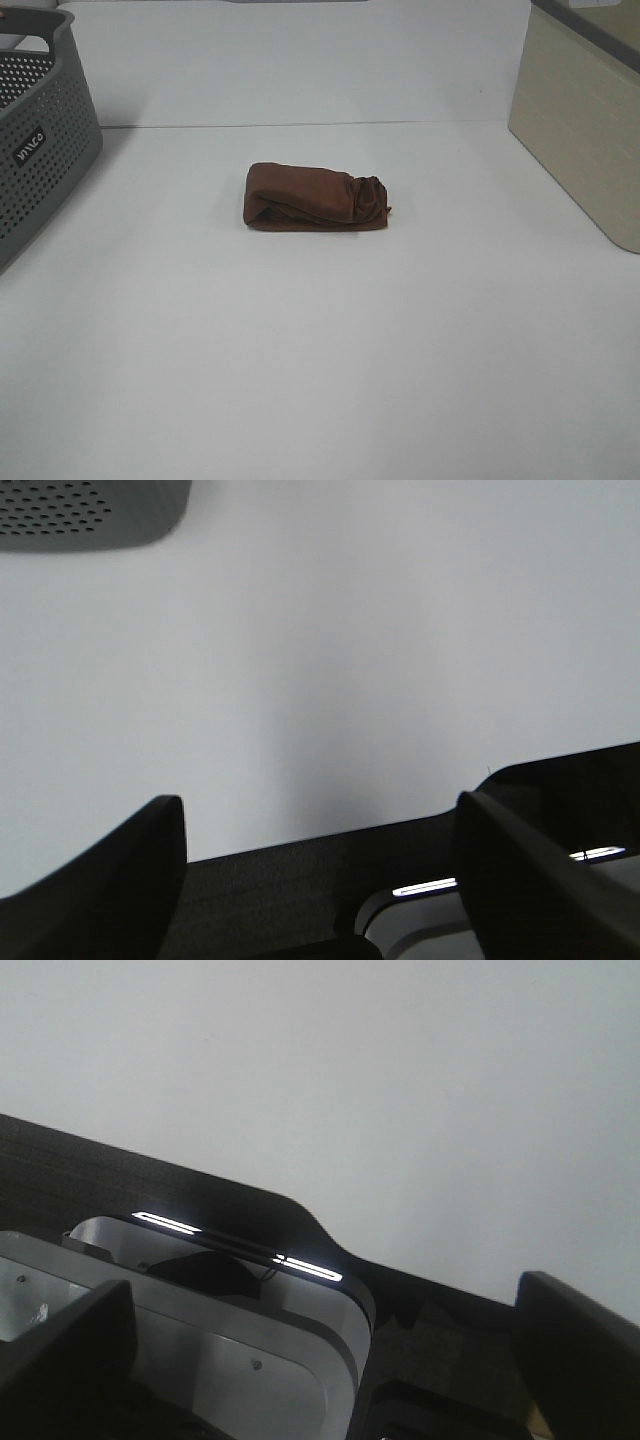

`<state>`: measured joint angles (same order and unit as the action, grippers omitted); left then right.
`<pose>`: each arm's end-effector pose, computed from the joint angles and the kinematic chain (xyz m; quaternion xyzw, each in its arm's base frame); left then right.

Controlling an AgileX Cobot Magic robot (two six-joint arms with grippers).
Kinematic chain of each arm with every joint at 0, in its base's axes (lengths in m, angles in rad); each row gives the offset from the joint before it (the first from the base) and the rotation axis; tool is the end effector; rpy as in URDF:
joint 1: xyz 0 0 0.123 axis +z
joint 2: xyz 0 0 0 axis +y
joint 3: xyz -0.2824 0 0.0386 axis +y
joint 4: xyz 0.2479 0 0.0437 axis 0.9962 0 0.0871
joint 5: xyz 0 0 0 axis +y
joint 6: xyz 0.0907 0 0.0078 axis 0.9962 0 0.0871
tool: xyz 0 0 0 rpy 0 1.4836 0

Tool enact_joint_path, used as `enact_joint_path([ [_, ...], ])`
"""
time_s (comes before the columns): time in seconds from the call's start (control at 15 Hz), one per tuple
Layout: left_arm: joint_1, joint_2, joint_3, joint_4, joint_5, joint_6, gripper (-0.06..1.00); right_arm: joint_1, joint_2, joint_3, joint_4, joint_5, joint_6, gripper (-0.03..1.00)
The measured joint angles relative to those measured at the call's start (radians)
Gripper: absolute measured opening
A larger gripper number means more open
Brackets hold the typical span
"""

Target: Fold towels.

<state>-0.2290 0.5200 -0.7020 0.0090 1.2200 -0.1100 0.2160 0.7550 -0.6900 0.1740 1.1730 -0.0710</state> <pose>0.0613 -0.0135 0.3105 0.0568 0.9506 -0.0470 0.3014 0.1024 0.0373 0.2902 -0.1233 0.9666 0.1002 0.2009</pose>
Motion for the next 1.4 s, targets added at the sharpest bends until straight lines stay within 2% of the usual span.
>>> enact_joint_path([
  [0.2, 0.0, -0.284, 0.105, -0.031, 0.0, 0.065, 0.71, 0.0, -0.276, 0.101, -0.059, 0.001, 0.0, 0.95],
  [0.33, 0.0, -0.387, 0.137, -0.063, -0.001, 0.11, 0.71, 0.0, -0.407, 0.129, -0.092, 0.003, -0.001, 0.95],
  [0.47, 0.0, -0.47, 0.155, -0.111, -0.024, 0.176, 0.71, 0.0, -0.559, 0.138, -0.108, 0.0, -0.001, 0.95],
  [0.67, 0.0, -0.486, 0.179, -0.158, -0.115, 0.247, 0.71, 0.001, -0.702, 0.147, -0.114, -0.05, -0.001, 0.95],
  [0.8, 0.0, -0.483, 0.202, -0.17, -0.153, 0.259, 0.71, 0.001, -0.723, 0.187, -0.114, -0.1, -0.001, 0.95],
  [1.4, 0.0, -0.482, 0.202, -0.17, -0.159, 0.259, 0.71, 0.001, -0.712, 0.188, -0.113, -0.101, -0.001, 0.95],
])
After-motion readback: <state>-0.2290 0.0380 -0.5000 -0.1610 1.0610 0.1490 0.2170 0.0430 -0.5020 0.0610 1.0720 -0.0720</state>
